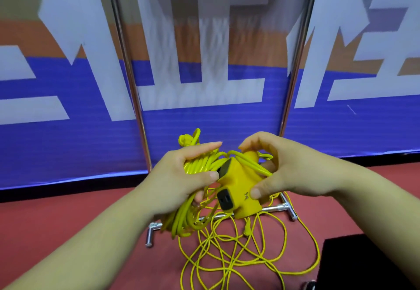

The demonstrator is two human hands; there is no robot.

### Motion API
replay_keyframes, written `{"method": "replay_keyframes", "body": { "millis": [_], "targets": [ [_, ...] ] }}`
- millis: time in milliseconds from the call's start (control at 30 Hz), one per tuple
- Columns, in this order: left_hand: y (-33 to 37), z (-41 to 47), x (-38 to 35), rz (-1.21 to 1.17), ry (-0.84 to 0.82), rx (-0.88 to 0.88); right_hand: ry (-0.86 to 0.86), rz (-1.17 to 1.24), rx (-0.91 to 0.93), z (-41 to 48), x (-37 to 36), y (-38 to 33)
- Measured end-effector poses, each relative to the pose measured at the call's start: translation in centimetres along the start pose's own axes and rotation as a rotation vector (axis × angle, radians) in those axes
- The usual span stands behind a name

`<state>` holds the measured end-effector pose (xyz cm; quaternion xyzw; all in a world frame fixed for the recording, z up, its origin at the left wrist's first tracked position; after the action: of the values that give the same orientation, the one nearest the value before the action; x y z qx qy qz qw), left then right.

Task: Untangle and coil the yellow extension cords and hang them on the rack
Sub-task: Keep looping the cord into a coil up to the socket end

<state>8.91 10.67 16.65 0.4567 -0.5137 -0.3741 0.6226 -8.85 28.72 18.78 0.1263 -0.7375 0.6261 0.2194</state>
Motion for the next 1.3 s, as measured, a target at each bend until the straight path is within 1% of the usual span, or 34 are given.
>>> {"method": "replay_keyframes", "body": {
  "millis": [67, 133, 200, 267, 367, 400, 433, 533, 667, 833, 1000, 1100, 1200, 1300],
  "targets": [
    [-0.3, 0.0, 0.5, -0.019, -0.031, 0.006, 0.019, -0.095, -0.013, 0.4, -0.4, -0.2],
    [-0.5, 0.1, 0.6, -0.03, -0.074, 0.005, -0.009, -0.074, 0.017, 0.8, -0.8, -0.4],
    [-0.7, 0.3, 0.5, -0.048, -0.096, 0.013, -0.068, -0.001, 0.044, 1.2, -0.7, -0.2],
    [-1.0, 0.4, 0.6, -0.086, -0.085, 0.019, -0.117, 0.166, 0.035, 1.5, -0.5, -0.2],
    [-1.3, 0.6, 1.0, -0.165, -0.08, 0.022, -0.052, 0.505, 0.007, 1.8, 0.0, -0.5],
    [-1.5, 0.6, 1.1, -0.185, -0.087, 0.025, -0.031, 0.564, -0.008, 1.9, 0.1, -0.5],
    [-1.5, 0.7, 1.0, -0.199, -0.092, 0.029, -0.015, 0.563, -0.022, 2.0, 0.2, -0.5],
    [-1.8, 0.9, 0.8, -0.22, -0.087, 0.032, 0.022, 0.41, -0.012, 2.0, 0.1, -0.4],
    [-2.3, 1.2, 0.8, -0.311, -0.015, 0.043, 0.115, 0.422, -0.012, 2.3, -0.1, -0.2],
    [-2.7, 1.5, 0.5, -0.37, 0.039, 0.056, 0.249, 0.359, 0.029, 2.5, -0.6, -0.2],
    [-2.5, 1.6, 0.3, -0.378, 0.082, 0.039, 0.206, 0.229, 0.04, 2.2, -0.8, -0.1],
    [-2.2, 1.5, 0.2, -0.374, 0.1, 0.033, 0.185, 0.215, 0.029, 2.2, -0.7, 0.1],
    [-2.1, 1.5, 0.3, -0.321, 0.124, 0.034, 0.137, 0.202, -0.001, 2.1, -0.8, 0.4],
    [-2.3, 1.6, 0.3, -0.298, 0.166, 0.042, 0.23, 0.043, -0.049, 2.0, -0.7, 0.3]
  ]
}}
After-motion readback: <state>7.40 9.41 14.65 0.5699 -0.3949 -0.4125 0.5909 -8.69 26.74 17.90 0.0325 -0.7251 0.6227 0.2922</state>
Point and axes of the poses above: each hand's wrist, its own z-axis towards the middle knuckle, its own x-axis out of the back of the hand, y = z × x, the point moved 1 cm from there along z, towards the middle knuckle, and after that the axes turned 10 degrees about -y, right-handed, at the moved point
